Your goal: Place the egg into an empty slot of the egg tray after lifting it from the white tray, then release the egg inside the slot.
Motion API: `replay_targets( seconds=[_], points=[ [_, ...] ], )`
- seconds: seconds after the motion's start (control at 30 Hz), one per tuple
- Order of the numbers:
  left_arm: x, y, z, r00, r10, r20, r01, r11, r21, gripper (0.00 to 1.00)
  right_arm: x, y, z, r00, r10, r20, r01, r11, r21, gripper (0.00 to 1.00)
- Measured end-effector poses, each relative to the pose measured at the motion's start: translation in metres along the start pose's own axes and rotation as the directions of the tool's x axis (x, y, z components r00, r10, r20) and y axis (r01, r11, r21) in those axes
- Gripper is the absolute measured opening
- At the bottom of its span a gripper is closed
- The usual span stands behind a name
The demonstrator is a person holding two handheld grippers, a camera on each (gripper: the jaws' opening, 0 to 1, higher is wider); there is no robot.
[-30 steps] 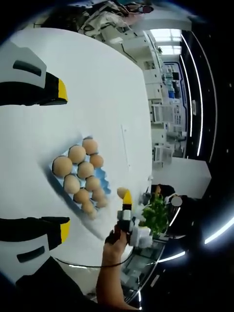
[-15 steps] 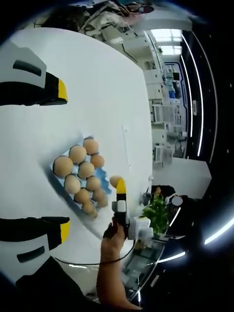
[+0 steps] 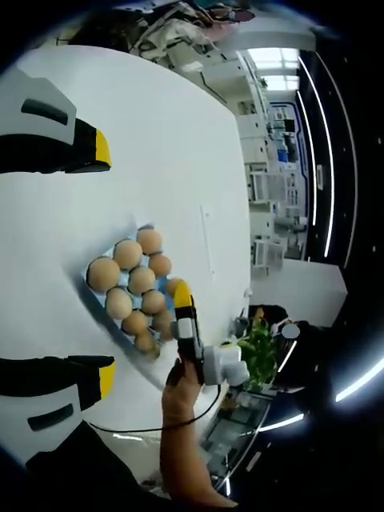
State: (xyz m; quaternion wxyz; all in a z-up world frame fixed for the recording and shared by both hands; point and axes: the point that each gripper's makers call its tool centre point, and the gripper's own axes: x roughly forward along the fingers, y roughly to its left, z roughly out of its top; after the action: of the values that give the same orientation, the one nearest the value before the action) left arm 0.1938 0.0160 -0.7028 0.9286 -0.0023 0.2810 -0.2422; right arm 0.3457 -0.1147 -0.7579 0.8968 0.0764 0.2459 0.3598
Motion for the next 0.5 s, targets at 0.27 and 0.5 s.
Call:
replay_targets(
  seconds=[0.27,0.5],
  points=[
    [0.002,-0.001,0.000,1.000,-0.006,0.000,0.006,1.000,0.000,0.95,0.002,0.000,-0.007,0.999,0.003,-0.037,-0.003,1.000,-0.011,0.27],
    [0.002,-0.002,0.000,1.000,-0.008,-0.003,0.008,1.000,0.002,0.95,0.005,-0.002,-0.015,0.997,-0.002,-0.076,0.000,1.000,-0.022,0.27]
  ],
)
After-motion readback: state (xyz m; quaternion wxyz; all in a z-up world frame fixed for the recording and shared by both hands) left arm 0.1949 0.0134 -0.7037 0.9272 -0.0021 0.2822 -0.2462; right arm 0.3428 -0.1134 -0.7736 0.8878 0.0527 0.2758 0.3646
